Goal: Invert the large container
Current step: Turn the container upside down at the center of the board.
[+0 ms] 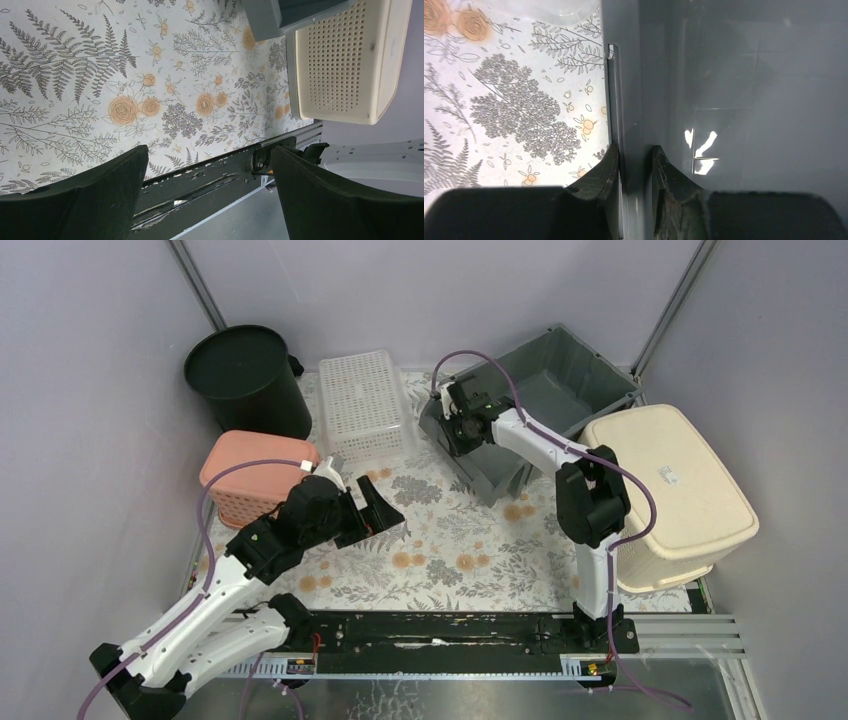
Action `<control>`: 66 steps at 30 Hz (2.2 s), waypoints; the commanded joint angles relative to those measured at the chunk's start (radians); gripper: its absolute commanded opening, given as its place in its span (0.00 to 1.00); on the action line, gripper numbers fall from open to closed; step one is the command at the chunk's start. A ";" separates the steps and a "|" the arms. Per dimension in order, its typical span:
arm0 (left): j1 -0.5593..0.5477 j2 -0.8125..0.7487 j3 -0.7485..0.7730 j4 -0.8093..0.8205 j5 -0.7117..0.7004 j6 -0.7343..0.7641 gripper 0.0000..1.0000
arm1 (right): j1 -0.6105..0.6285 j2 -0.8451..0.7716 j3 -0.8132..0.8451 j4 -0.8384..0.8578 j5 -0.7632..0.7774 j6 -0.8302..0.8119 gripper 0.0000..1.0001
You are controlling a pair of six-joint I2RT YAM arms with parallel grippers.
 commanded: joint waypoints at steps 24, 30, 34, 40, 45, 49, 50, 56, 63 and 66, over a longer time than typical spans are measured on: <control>-0.001 -0.120 -0.025 -0.014 -0.020 -0.026 1.00 | -0.013 -0.090 0.600 -0.232 -0.380 0.233 0.00; -0.001 -0.125 -0.023 -0.020 -0.021 -0.022 1.00 | -0.028 -0.101 0.644 -0.180 -0.488 0.326 0.00; -0.001 -0.128 -0.021 -0.022 -0.021 -0.020 1.00 | -0.051 -0.119 0.639 -0.118 -0.551 0.398 0.00; -0.001 -0.135 -0.023 -0.023 -0.021 -0.020 1.00 | -0.086 -0.148 0.634 -0.050 -0.613 0.494 0.00; -0.001 -0.135 -0.020 -0.023 -0.020 -0.020 1.00 | -0.129 -0.174 0.634 -0.005 -0.660 0.577 0.00; -0.001 -0.135 -0.016 -0.023 -0.020 -0.019 1.00 | -0.164 -0.199 0.631 0.035 -0.688 0.641 0.00; -0.001 -0.135 -0.016 -0.024 -0.019 -0.019 1.00 | -0.171 -0.206 0.626 0.049 -0.698 0.660 0.00; -0.001 -0.144 -0.021 -0.027 -0.018 -0.023 1.00 | -0.217 -0.234 0.601 0.203 -0.767 0.812 0.00; -0.001 -0.160 -0.020 -0.041 -0.025 -0.029 1.00 | -0.237 -0.281 0.504 0.365 -0.813 0.970 0.00; -0.001 -0.164 -0.025 -0.044 -0.026 -0.030 1.00 | -0.247 -0.326 0.431 0.433 -0.820 1.027 0.00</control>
